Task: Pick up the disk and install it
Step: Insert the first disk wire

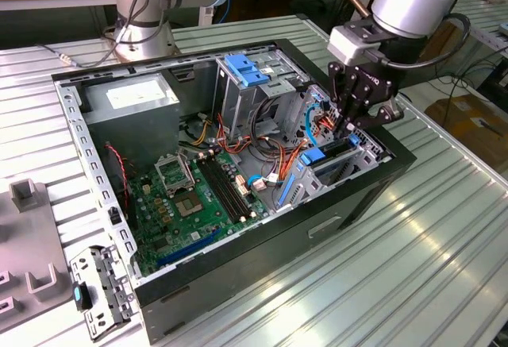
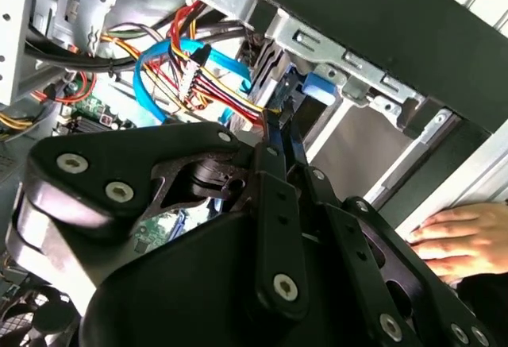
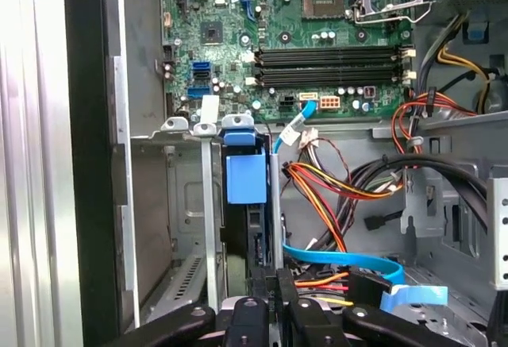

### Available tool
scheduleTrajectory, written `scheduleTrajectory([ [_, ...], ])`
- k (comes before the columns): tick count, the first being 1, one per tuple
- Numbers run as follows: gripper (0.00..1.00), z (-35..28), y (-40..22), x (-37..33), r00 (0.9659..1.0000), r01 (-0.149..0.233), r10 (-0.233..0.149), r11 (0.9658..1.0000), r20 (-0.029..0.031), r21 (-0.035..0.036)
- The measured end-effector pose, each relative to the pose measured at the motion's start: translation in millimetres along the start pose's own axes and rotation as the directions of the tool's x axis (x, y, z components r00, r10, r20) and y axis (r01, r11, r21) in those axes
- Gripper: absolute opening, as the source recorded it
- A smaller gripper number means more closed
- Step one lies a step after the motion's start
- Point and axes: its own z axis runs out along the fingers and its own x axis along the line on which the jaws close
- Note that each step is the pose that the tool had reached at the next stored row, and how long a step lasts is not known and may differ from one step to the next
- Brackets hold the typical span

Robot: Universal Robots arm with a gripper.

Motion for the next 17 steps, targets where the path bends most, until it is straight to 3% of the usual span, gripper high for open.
scheduleTrajectory([
  [11,0.16,6.4,0.0,2.6,1.0000,0.004,-0.004,1.0000,0.0001,0.0001],
  [17,0.16,8.7,0.8,2.6,1.0000,0.005,-0.005,1.0000,0.0034,0.0000],
])
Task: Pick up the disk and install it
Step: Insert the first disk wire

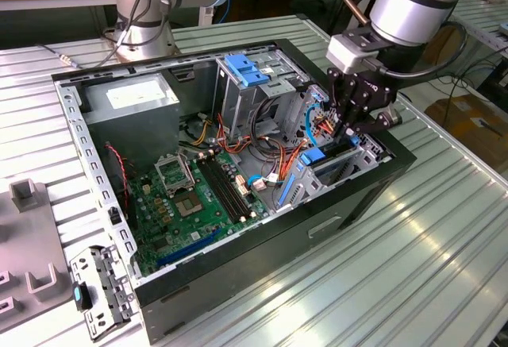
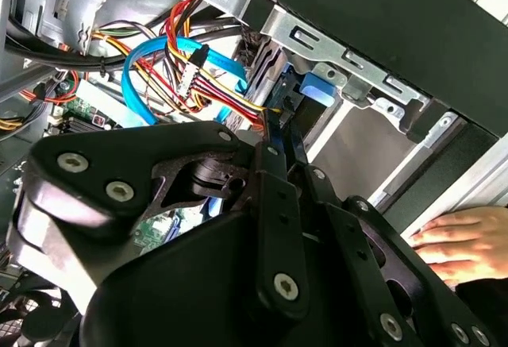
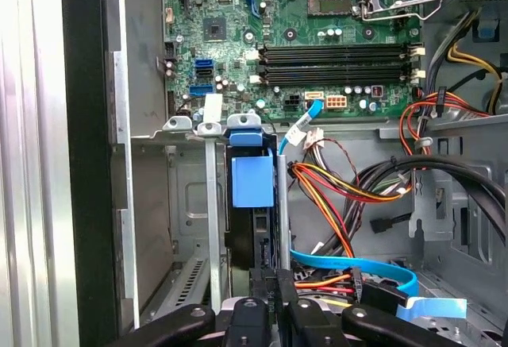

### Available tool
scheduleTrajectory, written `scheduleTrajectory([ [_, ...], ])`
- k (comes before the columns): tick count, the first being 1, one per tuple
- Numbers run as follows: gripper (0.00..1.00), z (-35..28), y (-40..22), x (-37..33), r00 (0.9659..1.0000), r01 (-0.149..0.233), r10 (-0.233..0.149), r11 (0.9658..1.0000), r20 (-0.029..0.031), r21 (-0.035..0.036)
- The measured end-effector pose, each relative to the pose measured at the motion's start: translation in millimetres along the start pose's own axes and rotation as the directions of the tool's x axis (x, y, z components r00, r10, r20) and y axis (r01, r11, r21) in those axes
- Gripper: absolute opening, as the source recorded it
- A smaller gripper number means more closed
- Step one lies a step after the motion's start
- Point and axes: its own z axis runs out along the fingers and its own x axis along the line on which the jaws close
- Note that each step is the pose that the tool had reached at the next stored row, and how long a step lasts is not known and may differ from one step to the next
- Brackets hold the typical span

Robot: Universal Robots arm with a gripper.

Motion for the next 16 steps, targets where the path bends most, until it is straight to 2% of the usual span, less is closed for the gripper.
scheduleTrajectory([
  [6,0.16,3.8,0.7,0.0,1.0000,0.000,0.000,1.0000,0.0002,-0.0001],
  [16,0.18,3.0,0.7,0.2,1.0000,0.000,0.000,1.0000,0.0009,-0.0002],
])
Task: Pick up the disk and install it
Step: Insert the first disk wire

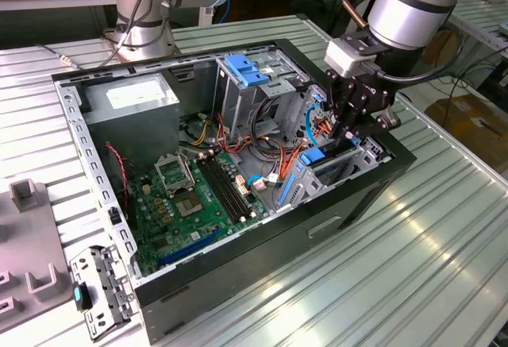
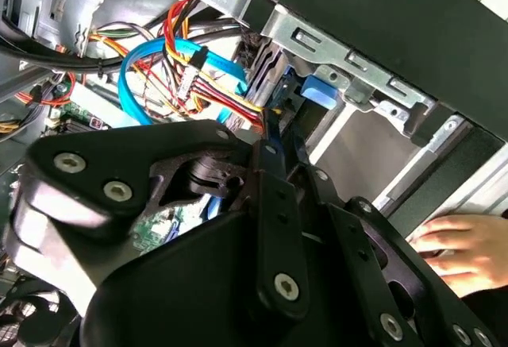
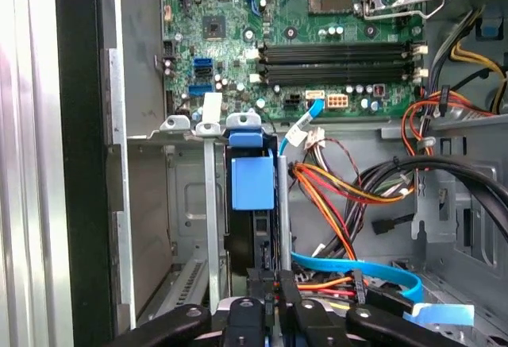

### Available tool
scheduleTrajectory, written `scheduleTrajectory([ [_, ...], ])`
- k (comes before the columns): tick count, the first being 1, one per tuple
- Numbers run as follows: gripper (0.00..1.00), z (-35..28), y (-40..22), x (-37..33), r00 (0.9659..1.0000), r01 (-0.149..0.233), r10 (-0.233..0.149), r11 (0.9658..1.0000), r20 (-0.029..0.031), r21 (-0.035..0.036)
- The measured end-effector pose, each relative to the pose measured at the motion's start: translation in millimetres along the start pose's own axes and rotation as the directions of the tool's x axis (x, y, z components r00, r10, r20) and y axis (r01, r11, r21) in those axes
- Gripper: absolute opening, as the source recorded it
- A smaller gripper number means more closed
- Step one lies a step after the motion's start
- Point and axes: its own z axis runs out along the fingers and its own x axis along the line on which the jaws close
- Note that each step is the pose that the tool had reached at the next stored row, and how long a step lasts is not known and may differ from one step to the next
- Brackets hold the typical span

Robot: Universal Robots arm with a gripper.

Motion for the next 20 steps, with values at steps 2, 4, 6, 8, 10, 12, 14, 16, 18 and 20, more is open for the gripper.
scheduleTrajectory([
  [2,0.24,-4.7,-0.1,0.1,1.0000,0.000,0.000,1.0000,-0.0004,0.0001],
  [4,0.24,-10.5,-0.1,-0.1,1.0000,0.000,0.000,1.0000,-0.0009,0.0001],
  [6,0.24,-13.0,-0.2,-0.5,1.0000,0.001,-0.001,1.0000,-0.0021,0.0007],
  [8,0.23,-13.0,-0.1,-0.5,1.0000,0.000,0.000,1.0000,-0.0020,0.0007],
  [10,0.11,-13.0,-0.1,-0.5,1.0000,0.000,0.000,1.0000,-0.0021,0.0007],
  [12,0.11,-13.1,-0.1,-0.5,1.0000,0.000,0.000,1.0000,-0.0022,0.0007],
  [14,0.11,-13.1,-0.2,-0.5,1.0000,0.000,0.000,1.0000,-0.0023,0.0007],
  [16,0.11,-13.2,-0.1,-0.5,1.0000,0.000,0.000,1.0000,-0.0023,0.0007],
  [18,0.11,-13.2,-0.1,-0.6,1.0000,0.000,0.000,1.0000,-0.0023,0.0007],
  [20,0.11,-13.2,-0.1,-0.6,1.0000,0.000,0.000,1.0000,-0.0023,0.0007],
])
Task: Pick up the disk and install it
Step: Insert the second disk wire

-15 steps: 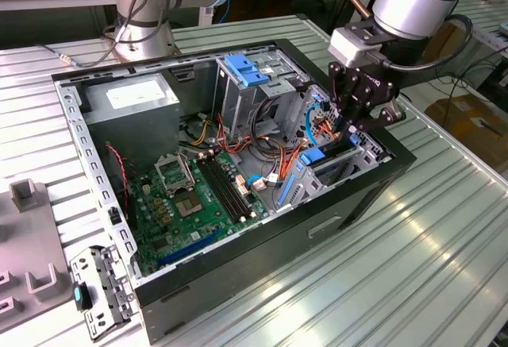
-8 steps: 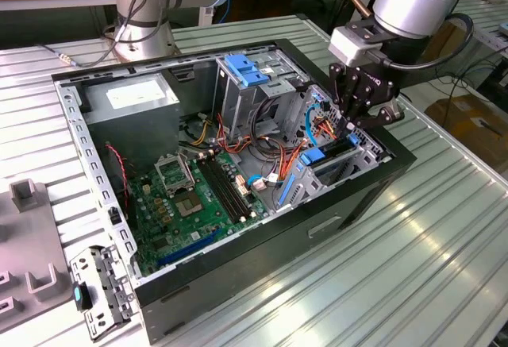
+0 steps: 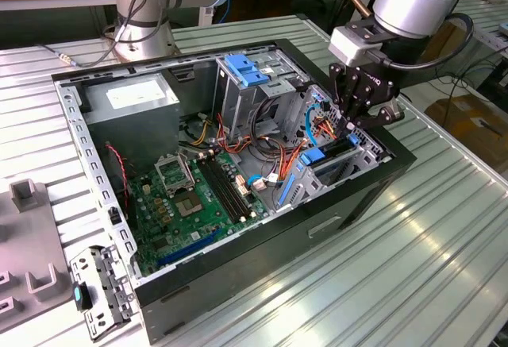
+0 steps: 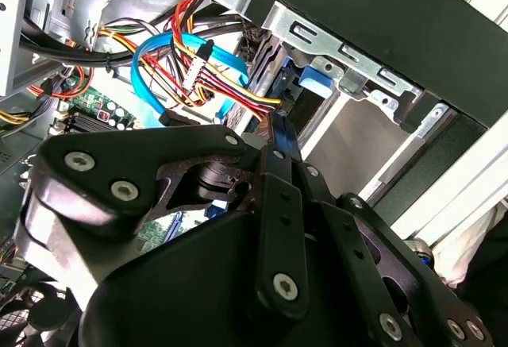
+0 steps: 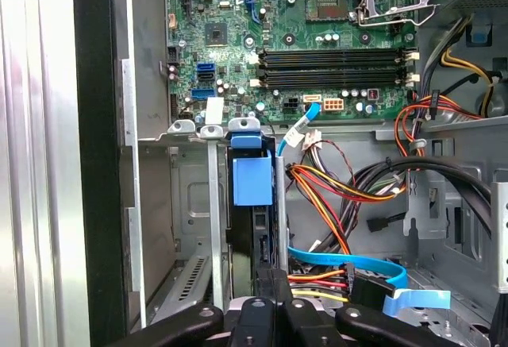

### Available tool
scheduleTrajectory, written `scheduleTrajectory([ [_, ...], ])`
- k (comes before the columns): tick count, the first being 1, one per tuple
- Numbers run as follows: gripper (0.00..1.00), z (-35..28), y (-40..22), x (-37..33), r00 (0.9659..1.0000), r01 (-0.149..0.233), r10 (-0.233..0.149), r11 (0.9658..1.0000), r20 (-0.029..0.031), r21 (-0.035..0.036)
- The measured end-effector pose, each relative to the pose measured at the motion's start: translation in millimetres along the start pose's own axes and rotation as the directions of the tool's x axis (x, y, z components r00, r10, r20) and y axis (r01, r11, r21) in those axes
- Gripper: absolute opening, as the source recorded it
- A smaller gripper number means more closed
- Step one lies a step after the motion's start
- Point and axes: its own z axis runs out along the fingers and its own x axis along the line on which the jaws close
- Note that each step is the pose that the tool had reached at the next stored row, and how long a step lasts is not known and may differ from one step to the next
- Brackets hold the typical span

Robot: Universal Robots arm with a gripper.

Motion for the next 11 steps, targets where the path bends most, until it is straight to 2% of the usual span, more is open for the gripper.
scheduleTrajectory([
  [7,0.11,0.0,0.1,-0.1,1.0000,0.000,0.000,1.0000,0.0000,0.0001],
  [10,0.11,-0.2,3.6,0.0,1.0000,0.000,0.000,1.0000,-0.0002,0.0000],
  [11,0.11,-0.1,6.8,0.2,1.0000,0.000,0.000,1.0000,0.0002,0.0000],
])
